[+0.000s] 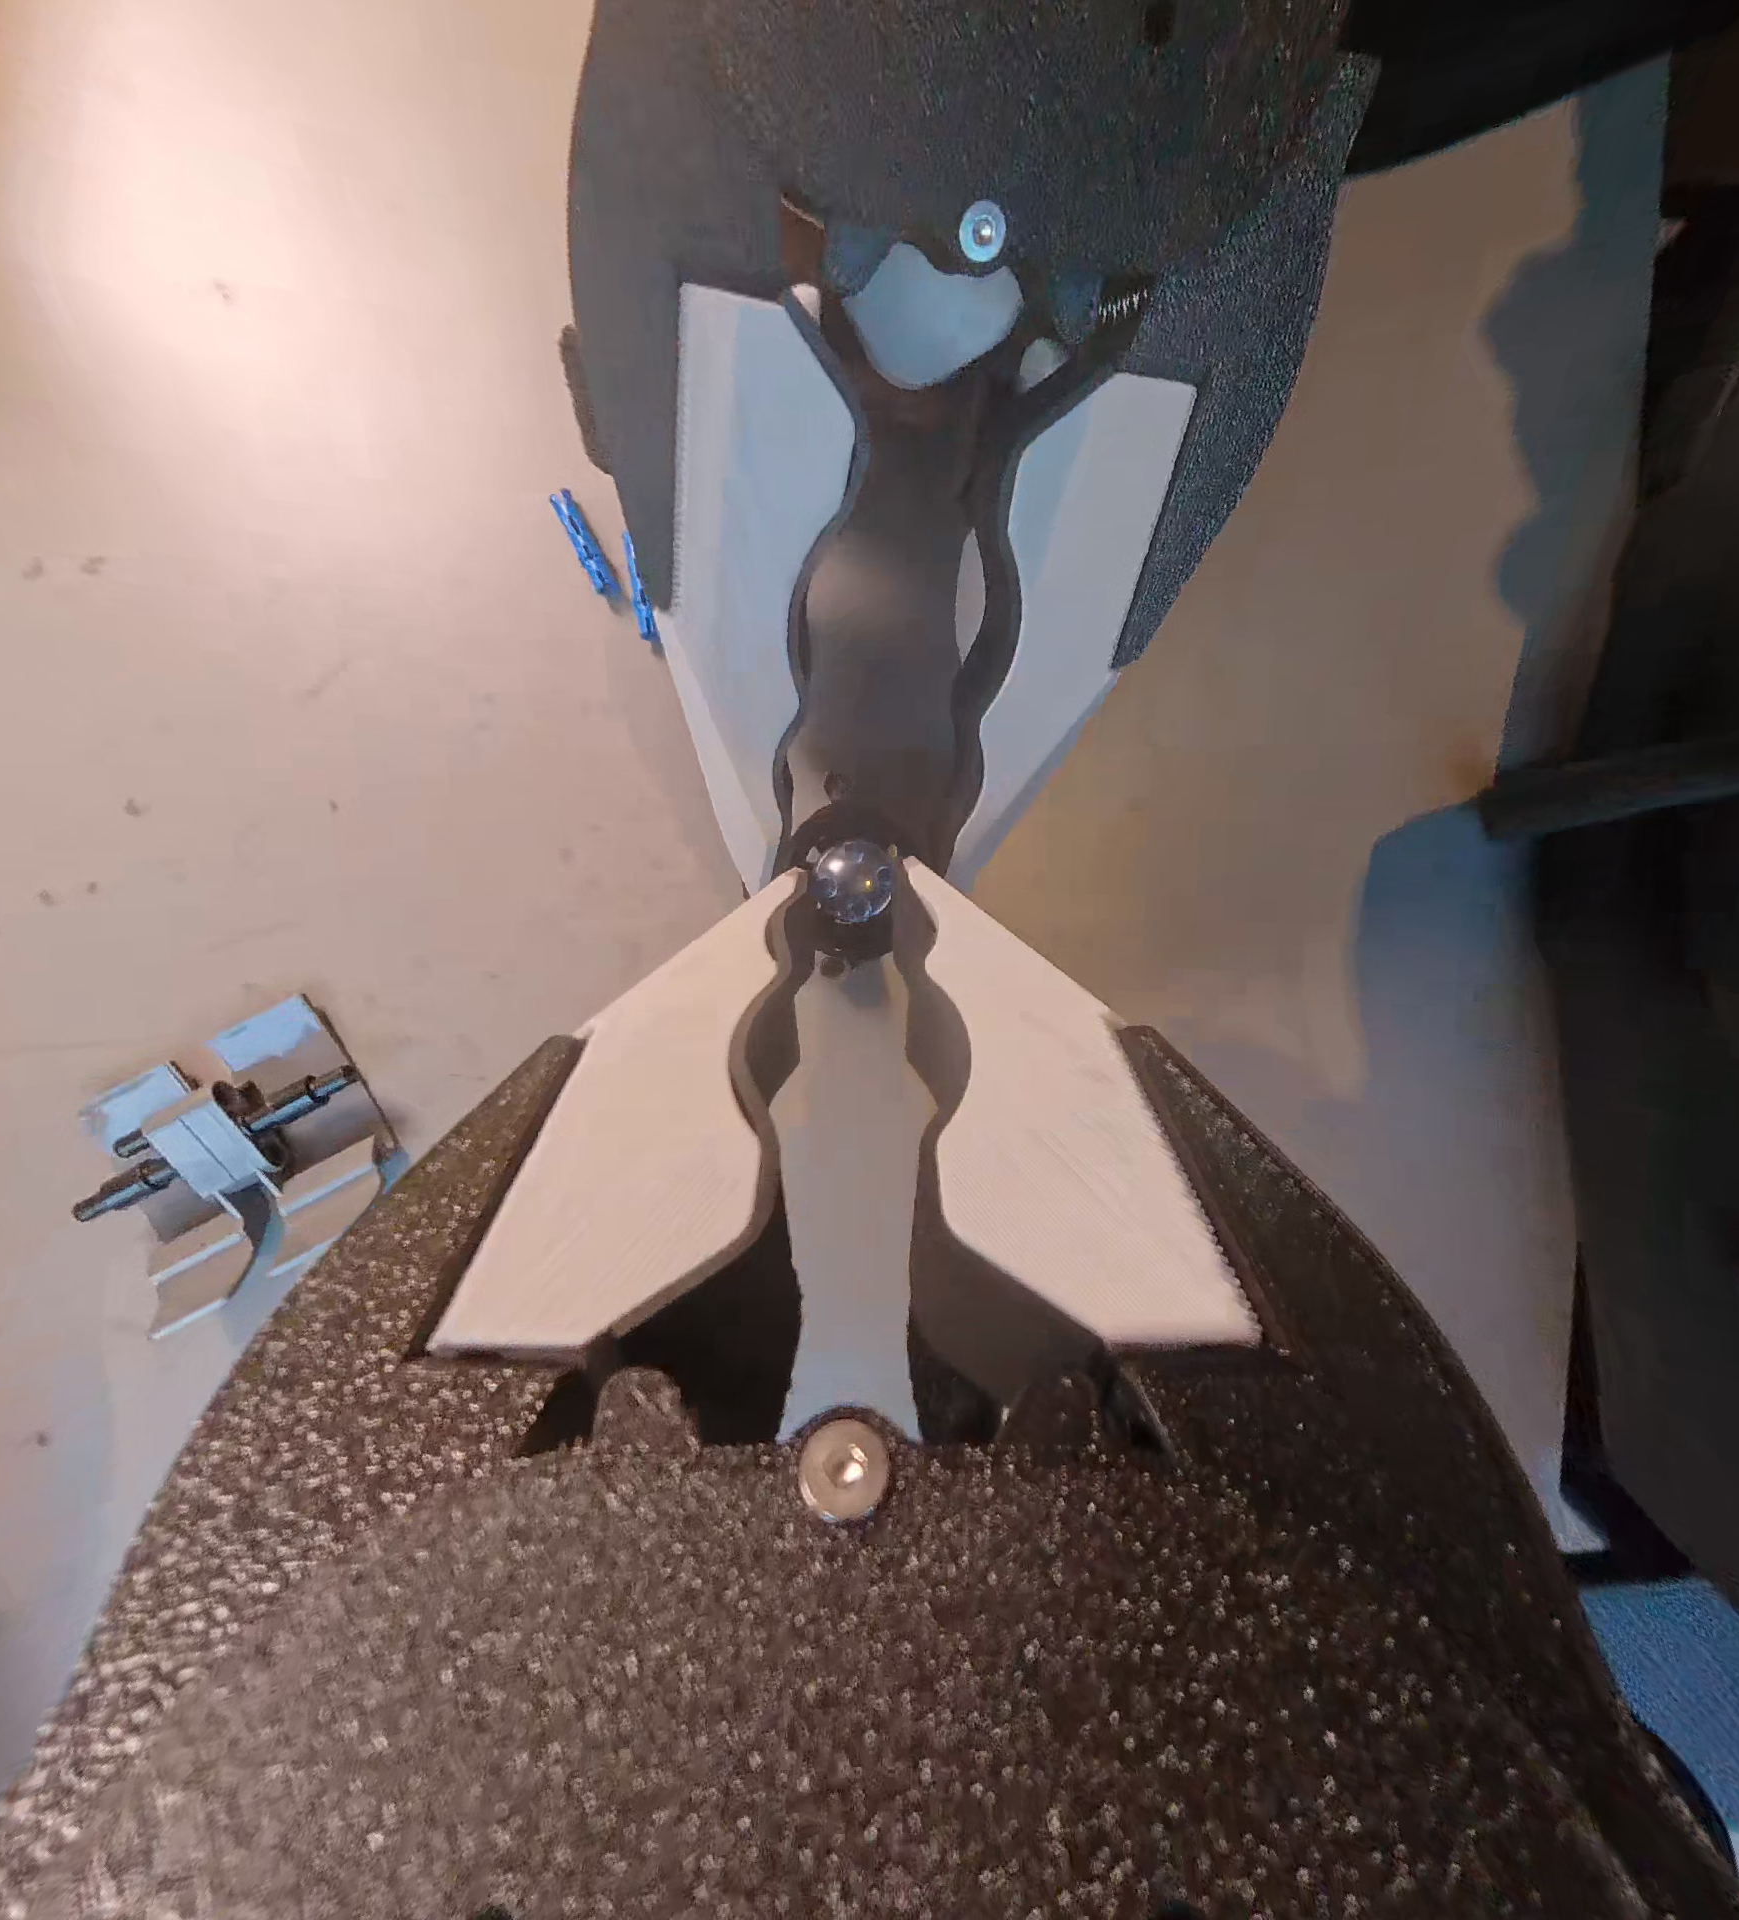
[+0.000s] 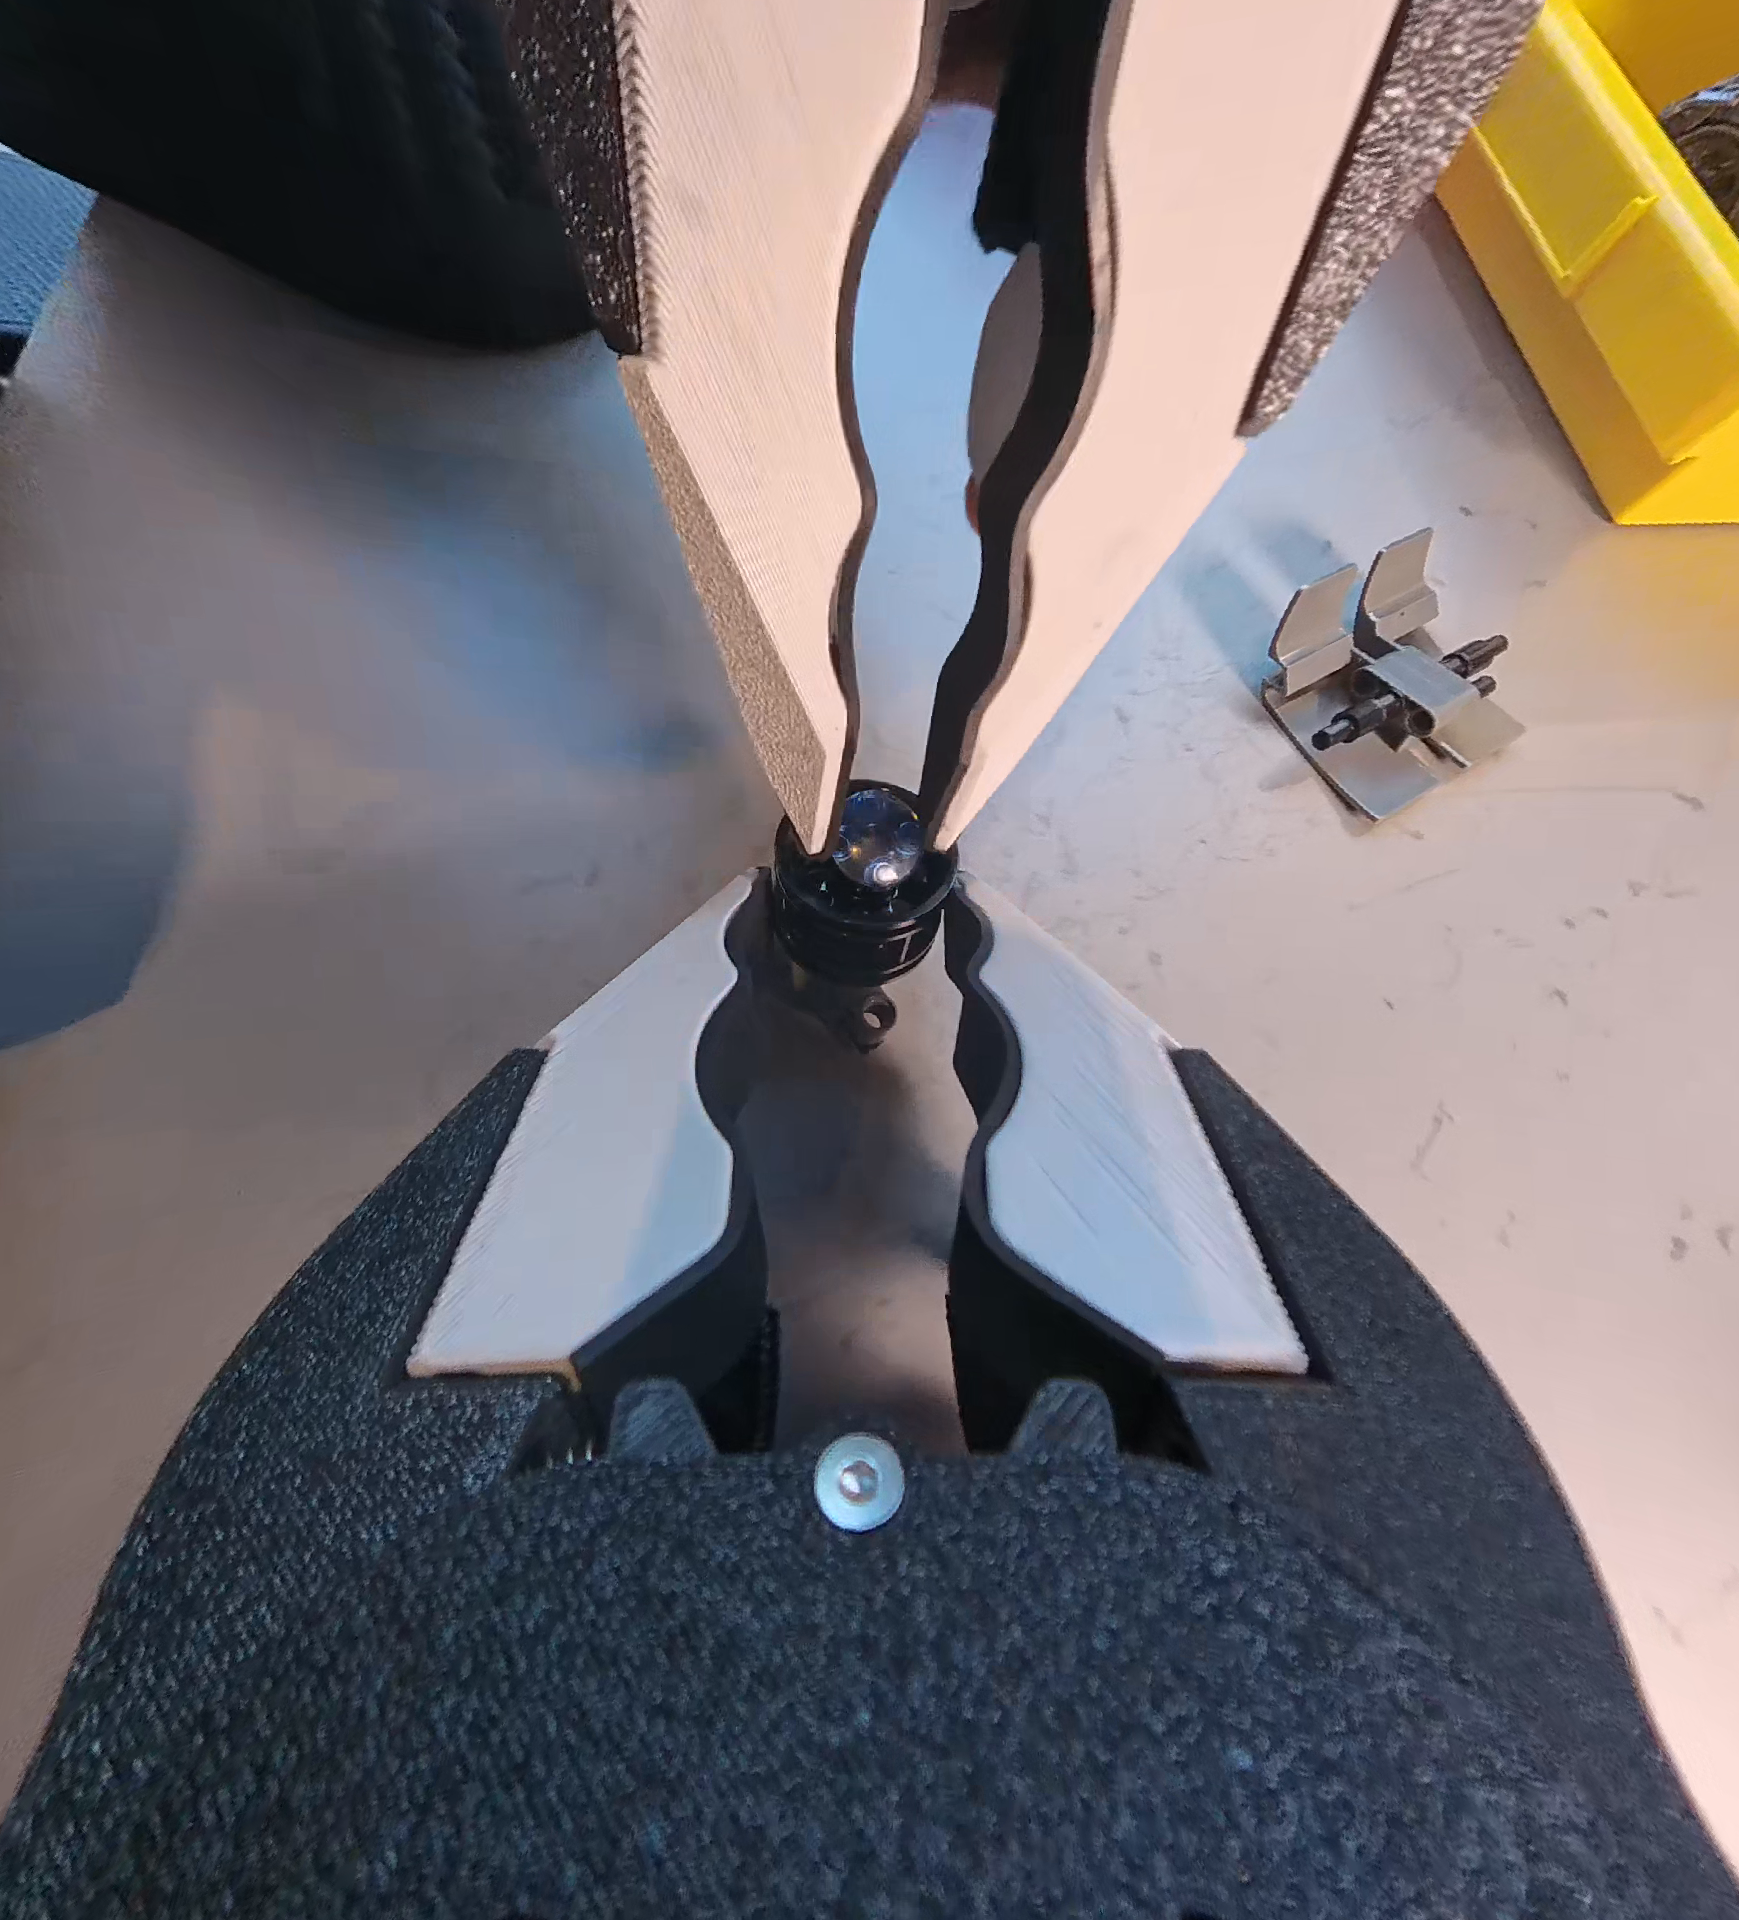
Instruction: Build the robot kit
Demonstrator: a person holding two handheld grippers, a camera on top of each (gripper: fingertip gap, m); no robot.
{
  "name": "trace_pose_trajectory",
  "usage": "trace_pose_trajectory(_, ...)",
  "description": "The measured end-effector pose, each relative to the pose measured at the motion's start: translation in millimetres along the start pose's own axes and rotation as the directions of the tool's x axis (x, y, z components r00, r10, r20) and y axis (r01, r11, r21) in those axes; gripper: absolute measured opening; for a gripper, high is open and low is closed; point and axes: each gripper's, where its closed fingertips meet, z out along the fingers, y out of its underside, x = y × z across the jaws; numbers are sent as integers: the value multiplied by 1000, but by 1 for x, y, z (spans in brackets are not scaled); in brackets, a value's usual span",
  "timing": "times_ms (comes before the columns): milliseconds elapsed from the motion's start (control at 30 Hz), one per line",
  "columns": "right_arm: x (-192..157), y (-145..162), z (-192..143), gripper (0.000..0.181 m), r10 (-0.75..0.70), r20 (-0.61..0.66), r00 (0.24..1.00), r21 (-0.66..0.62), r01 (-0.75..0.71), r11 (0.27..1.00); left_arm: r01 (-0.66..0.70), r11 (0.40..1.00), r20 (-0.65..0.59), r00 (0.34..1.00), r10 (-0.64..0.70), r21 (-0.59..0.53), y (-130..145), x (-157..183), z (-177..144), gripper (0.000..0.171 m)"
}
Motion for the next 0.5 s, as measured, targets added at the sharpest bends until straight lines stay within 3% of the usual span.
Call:
trace_pose_trajectory(300, -3, 2, 1, 32, -20, 9, 1000, -12, 20, 1000, 80, 995, -55, 996, -77, 62, 1, 5, 2, 13)
trace_pose_trajectory(500, 0, 5, 1, 32, -20, 1, 1000, -25, 21, 999, 82, 991, -27, 997, -79, 108, -3, 3, 4, 14)
